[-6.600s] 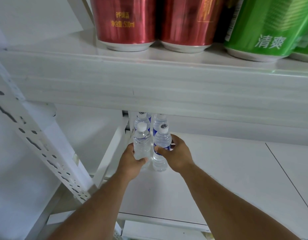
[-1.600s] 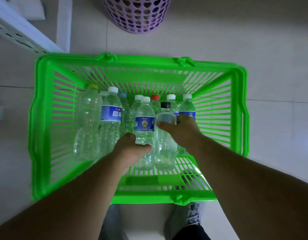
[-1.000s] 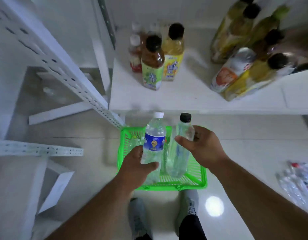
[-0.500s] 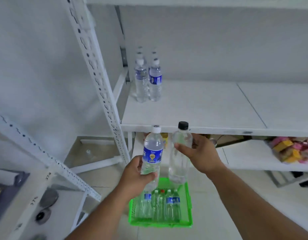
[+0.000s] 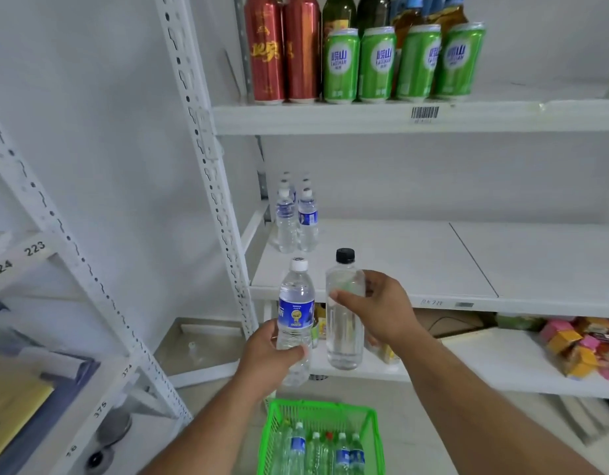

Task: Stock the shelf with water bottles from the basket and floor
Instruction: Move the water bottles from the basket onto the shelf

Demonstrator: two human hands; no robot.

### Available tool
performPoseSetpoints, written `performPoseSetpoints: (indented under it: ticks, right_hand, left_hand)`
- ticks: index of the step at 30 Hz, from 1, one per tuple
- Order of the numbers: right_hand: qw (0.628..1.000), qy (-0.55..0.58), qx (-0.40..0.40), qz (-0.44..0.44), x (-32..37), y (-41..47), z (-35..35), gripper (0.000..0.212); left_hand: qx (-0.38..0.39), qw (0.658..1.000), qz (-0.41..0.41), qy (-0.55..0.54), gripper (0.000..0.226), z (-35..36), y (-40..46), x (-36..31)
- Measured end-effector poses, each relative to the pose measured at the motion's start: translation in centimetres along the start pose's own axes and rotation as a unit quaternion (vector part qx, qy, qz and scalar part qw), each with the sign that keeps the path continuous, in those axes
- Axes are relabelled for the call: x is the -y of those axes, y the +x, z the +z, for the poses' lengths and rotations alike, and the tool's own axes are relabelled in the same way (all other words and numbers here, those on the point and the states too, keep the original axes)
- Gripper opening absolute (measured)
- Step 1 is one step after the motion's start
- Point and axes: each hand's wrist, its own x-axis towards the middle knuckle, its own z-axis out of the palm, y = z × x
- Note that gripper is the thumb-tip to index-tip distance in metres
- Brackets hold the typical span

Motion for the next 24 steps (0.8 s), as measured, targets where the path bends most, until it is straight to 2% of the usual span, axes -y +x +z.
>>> performPoseSetpoints:
  ticks: [3,10,14,15,20,24]
  right_hand:
    - [1.0,0.001,-0.006,0.006,0.0,0.9,0.2,0.063]
    - [0.999,0.011,-0.028,0.017,0.9,5.2,1.3,0.071]
    - [0.999,-0.014,-0.026,0.016,2.2,8.7,2.5,0.032]
    - [0.999,-0.016,-0.027,0.015,2.4,9.7,2.9,0.03]
    - [0.998,-0.033,-0.052,0.031,2.6,14.1,5.4,0.052]
    - [0.996,-0.034,-0.06,0.05,2.4,16.7,6.6,0.057]
  left_hand:
    - [-0.004,1.0,0.006,-0.005,0.036,0.0,0.8,-0.7]
    - [0.004,1.0,0.023,0.008,0.037,-0.9,5.8,-1.2]
    - [0.027,0.999,0.02,0.012,0.045,-1.9,10.3,-0.9]
    - [0.031,0.999,0.022,0.014,0.046,-2.1,11.5,-0.9]
    - [0.051,0.998,0.033,0.014,0.045,-3.1,17.1,-0.7]
    - [0.054,0.998,0.035,0.018,0.042,-3.2,20.4,-0.9]
